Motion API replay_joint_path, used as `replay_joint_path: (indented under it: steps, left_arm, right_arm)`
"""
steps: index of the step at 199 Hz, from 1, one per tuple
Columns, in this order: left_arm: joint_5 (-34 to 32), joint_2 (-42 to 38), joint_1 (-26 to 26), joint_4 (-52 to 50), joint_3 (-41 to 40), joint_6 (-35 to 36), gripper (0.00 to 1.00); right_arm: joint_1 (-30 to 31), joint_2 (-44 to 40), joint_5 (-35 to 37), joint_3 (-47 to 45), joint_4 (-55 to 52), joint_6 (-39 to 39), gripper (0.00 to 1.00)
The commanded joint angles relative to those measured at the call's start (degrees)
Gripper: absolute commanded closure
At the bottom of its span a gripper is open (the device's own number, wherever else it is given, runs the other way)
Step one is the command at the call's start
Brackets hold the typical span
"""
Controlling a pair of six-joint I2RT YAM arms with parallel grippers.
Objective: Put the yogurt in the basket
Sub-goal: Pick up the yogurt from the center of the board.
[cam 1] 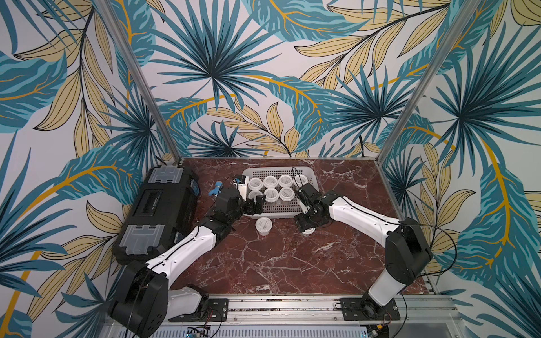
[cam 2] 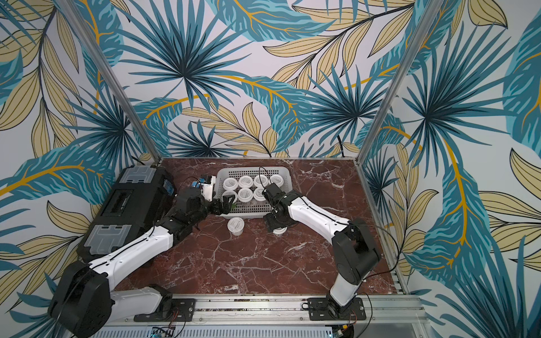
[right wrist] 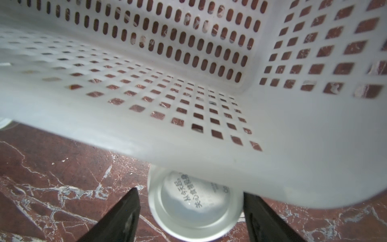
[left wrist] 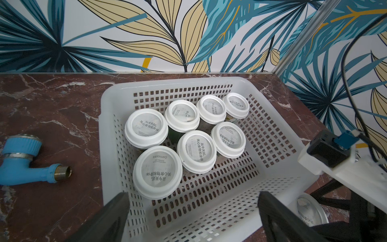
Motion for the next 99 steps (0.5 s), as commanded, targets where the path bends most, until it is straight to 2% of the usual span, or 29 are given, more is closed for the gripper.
replay_joint_path:
  steps: [1, 47, 65, 99]
  left_arm:
    - [-0.77, 0.26, -0.20, -0.53, 3.23, 0.91, 0.00]
    - [-0.86, 0.26, -0.21, -0.57, 3.22, 0.99, 0.00]
    - [-0.87, 0.26, -0.20, -0.57, 3.23, 0.87, 0.00]
    - [-0.75, 0.48, -0.25, -0.75, 3.30, 0.92, 0.00]
  right_arm:
    - [-0.13, 0.88, -0.57, -0.36, 0.05, -0.13, 0.18]
    - [-0.22, 0.80, -0.17, -1.15, 0.07, -0.13, 0.18]
    - [-0.20, 0.79, -0.49, -1.15, 0.20, -0.06, 0.23]
    - [-0.16, 0.61, -0.40, -1.31, 0.20, -0.04, 0.25]
